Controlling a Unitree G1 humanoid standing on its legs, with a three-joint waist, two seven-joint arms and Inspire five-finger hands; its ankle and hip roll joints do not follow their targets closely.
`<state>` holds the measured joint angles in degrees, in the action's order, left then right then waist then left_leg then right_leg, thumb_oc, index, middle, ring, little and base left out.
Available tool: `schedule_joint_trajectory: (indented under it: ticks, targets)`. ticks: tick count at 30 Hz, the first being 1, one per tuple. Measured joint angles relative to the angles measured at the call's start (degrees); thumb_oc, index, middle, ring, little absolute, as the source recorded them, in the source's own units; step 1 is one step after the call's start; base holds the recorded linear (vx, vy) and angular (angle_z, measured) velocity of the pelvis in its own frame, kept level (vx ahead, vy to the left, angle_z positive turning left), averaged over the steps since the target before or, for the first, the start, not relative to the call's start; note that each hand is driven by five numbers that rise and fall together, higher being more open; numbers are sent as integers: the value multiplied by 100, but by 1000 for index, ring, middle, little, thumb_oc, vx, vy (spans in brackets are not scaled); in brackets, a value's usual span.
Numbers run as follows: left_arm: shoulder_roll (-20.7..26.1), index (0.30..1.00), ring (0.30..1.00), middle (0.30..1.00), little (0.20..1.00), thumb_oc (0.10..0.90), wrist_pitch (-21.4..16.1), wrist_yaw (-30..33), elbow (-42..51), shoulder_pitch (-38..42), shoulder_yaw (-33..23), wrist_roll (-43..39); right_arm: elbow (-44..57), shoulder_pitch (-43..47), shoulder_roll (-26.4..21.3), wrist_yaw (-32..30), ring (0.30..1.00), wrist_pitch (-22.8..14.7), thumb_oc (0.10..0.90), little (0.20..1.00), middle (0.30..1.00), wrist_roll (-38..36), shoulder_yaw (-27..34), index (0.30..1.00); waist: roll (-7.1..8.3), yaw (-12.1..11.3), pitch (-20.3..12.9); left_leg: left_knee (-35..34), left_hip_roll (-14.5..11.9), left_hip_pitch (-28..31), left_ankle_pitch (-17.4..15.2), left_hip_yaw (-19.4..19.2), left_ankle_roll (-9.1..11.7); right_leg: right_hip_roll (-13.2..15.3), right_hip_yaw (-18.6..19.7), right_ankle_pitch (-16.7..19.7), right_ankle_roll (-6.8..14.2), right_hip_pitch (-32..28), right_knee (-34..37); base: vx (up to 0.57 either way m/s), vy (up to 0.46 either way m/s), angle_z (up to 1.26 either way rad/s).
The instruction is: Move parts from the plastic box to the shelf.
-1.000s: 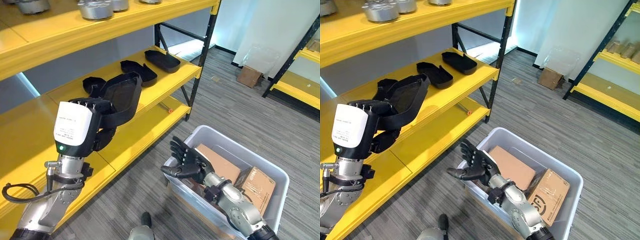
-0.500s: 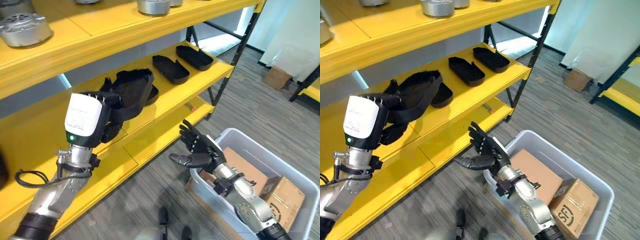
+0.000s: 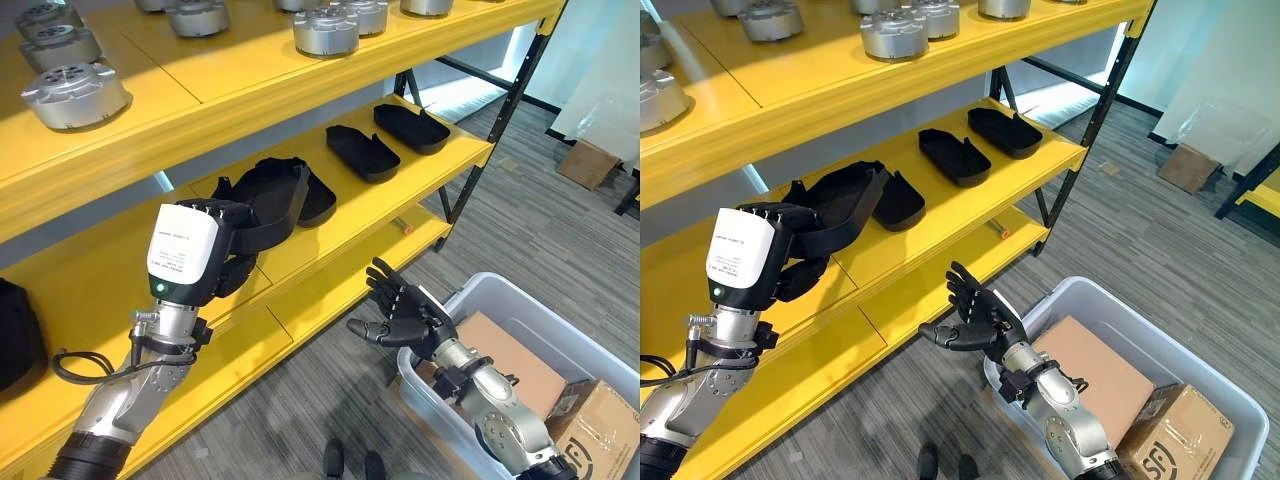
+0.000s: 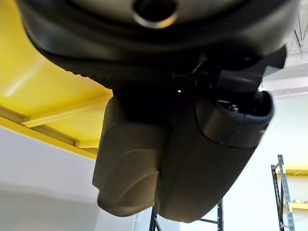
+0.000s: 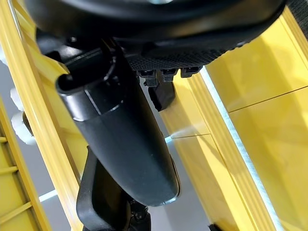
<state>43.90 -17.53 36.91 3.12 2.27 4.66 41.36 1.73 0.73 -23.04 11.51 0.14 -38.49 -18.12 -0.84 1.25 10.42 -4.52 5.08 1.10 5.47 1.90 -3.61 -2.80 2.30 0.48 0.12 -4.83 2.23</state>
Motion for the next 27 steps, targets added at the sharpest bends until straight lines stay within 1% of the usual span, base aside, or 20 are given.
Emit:
schedule_joint_trajectory:
  ticks: [4, 10, 14, 15, 17, 18, 19, 20, 21, 22, 23, 24, 25, 26, 27]
  targets:
    - [-1, 300, 300, 300, 300, 400, 4, 0, 128, -144, 0, 11, 0, 0, 0, 9, 1000, 0, 900, 1000, 1000, 0, -175, 1000, 32, -7, -74, 0, -10, 3, -20, 19, 31, -12, -12, 8, -13, -30, 42, 49, -60, 2]
    - [-1, 300, 300, 300, 300, 400, 31, 0, 192, -152, 0, 24, 0, 0, 4, 9, 1000, 6, 900, 1000, 1000, -4, -175, 1000, 65, -9, -93, 2, 20, 13, 6, 144, 57, 10, -137, 18, -24, -127, 154, 48, -87, 11]
    - [2, 300, 300, 300, 300, 400, 318, -4, 194, -197, -11, 60, 0, 0, 8, 7, 1000, 25, 900, 1000, 1000, -107, -223, 1000, 63, -120, -93, 3, 33, 2, 58, 252, 114, 13, -286, 48, -68, -188, 248, -3, -104, 16]
    - [3, 300, 300, 300, 300, 400, 391, -3, 193, -213, -11, 60, -7, 16, 6, 4, 1000, 25, 900, 1000, 1000, -107, -288, 1000, 61, -162, -91, 10, 34, -11, 91, 286, 158, -1, -324, 52, -73, -190, 259, -78, -56, 23]
    - [0, 300, 300, 300, 300, 400, 531, -3, 190, -268, -8, 62, -50, 163, -4, 10, 1000, 54, 900, 1000, 1000, -106, -518, 1000, 31, -177, -84, 14, 47, -78, 180, 379, 291, 2, -455, 43, -100, -172, 254, -126, 0, 42]
    - [-8, 300, 300, 300, 300, 400, 563, -1, 167, -220, 32, 72, -63, 203, 6, 3, 1000, 41, 900, 1000, 1000, -103, -589, 1000, 79, -180, -72, 95, 126, -223, 333, 357, 703, 106, -644, 107, -204, -147, 258, -147, 145, 116]
    - [-25, 300, 300, 300, 300, 400, 612, 0, 131, 5, 196, 175, -42, 229, -21, 8, 1000, 39, 900, 1000, 1000, -99, -592, 1000, 299, -127, 66, 739, 294, -678, 409, -520, 1138, 584, -1063, 162, -299, -91, 260, -69, 169, 139]
    - [-6, 300, 300, 300, 300, 400, 613, 0, 68, 93, 259, 187, -55, 190, -20, 11, 1000, 48, 900, 1000, 1000, -94, -551, 1000, 305, -42, 83, 1256, -106, -827, -135, -1512, 873, 708, -1366, 167, -305, -126, 260, -18, 242, 168]
    - [28, 300, 300, 300, 300, 400, 620, -1, 24, 146, 265, 188, -89, 187, 4, 12, 1000, 51, 900, 1000, 1000, -94, -542, 1000, 305, 83, 87, 1455, -529, -798, -348, -2172, 879, 742, -1619, 130, -311, -199, 259, 81, 192, 116]
    - [34, 300, 300, 300, 300, 400, 635, 11, 27, 181, 261, 183, -97, 193, -1, 14, 1000, 50, 900, 1000, 1000, -94, -533, 1000, 295, 145, 90, 1403, -750, -737, -398, -2187, 864, 774, -1681, 99, -293, -237, 257, 118, 245, 93]
    - [35, 300, 300, 300, 300, 400, 678, 94, 22, 198, 249, 172, -140, 229, 12, 71, 1000, 50, 900, 1000, 1000, -92, -485, 1000, 238, 128, 100, 1189, -1090, -584, -458, -1985, 886, 792, -1707, 98, -269, -264, 257, 126, 206, 46]
    - [30, 300, 300, 300, 300, 400, 717, 145, 14, 203, 247, 168, -238, 281, 11, 129, 1000, 50, 900, 1000, 1000, -91, -413, 1000, 171, 100, 118, 759, -1323, -354, -422, -1777, 952, 826, -1715, 114, -190, -286, 257, 120, 225, 30]
    - [9, 300, 300, 300, 300, 400, 722, 159, 14, 218, 245, 167, -245, 276, 5, 125, 1000, 50, 900, 1000, 1000, -92, -365, 1000, 97, 119, 120, 406, -1446, -176, -336, -1659, 1061, 842, -1750, 92, -162, -296, 257, 104, 223, 25]
    - [-37, 300, 300, 300, 300, 400, 719, 168, 14, 235, 246, 167, -248, 275, -71, 121, 1000, 50, 900, 1000, 1000, -91, -345, 1000, 36, 142, 114, 145, -1558, -61, -242, -1602, 1105, 874, -1789, 89, -131, -305, 257, 112, 287, 34]
    - [-83, 300, 300, 300, 300, 400, 710, 168, 14, 263, 246, 170, -252, 265, -151, 117, 1000, 55, 900, 1000, 1000, -89, -332, 1000, 17, 167, 115, 60, -1676, -25, -156, -1592, 1179, 943, -1878, 110, -62, -329, 257, 99, 267, 40]
